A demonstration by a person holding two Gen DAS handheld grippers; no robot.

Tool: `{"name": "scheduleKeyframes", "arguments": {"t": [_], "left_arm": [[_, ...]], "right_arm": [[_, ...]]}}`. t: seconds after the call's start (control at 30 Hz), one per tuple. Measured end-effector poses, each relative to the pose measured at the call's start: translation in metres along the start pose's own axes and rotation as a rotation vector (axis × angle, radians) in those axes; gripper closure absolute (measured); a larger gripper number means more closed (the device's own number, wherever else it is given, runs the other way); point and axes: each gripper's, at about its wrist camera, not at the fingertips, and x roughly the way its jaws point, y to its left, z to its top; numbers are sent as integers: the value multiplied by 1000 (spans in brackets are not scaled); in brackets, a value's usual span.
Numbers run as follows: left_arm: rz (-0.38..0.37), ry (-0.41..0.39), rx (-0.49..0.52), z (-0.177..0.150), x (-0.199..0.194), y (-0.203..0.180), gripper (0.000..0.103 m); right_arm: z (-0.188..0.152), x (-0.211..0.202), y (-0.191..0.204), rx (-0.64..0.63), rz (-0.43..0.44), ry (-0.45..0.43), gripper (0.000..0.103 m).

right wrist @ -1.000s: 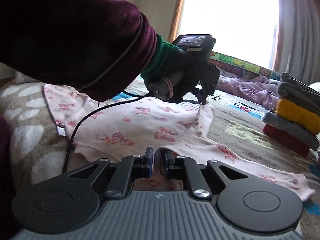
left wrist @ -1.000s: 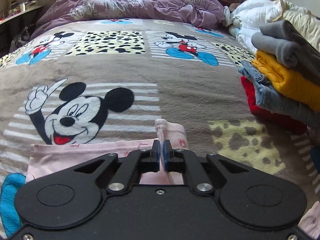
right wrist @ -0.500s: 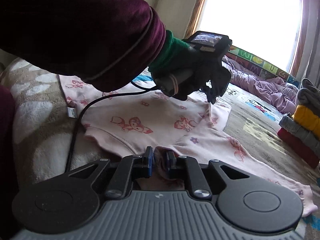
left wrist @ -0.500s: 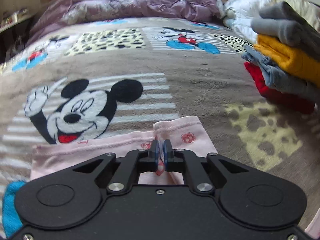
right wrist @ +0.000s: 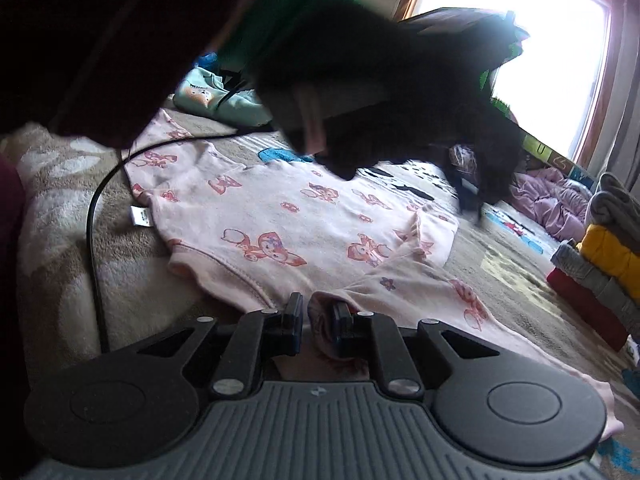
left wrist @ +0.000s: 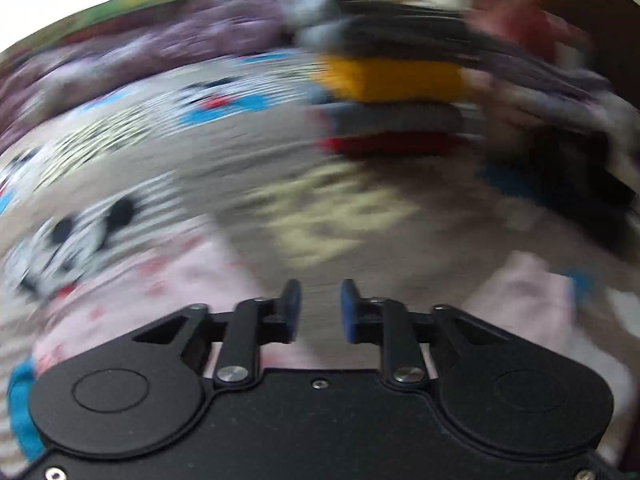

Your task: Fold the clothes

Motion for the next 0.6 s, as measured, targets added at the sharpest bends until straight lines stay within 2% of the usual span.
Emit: {"name": "scheduleKeyframes", "arguments": {"t": [0.03,0.13,0.23,0.4,0.5,0.57,0.6], "left_arm": [[-39,10,62,5,-1,-20,57],[-138,63,251,17,1,-79,57],[-153,124,397,20,16,-130,57],[-100,211,557,9,47,-183,57],[-12,236,600,2,63,-197,57],[42,250,595,-1,71,-201,77],[46,258,582,-1,73,-201,96]], "right_arm": [[0,0,1,-7,-5,-2,86],[-2,-1,5,-27,-22,-7,86],[-3,-1,8,-36,-30,-10,85],[-3,-1,11,-47,-41,-16,85],[-3,-1,12,-50,-45,-18,85],[-3,0,12,-49,-45,-19,85],[-2,0,12,-49,-45,-19,85]]}}
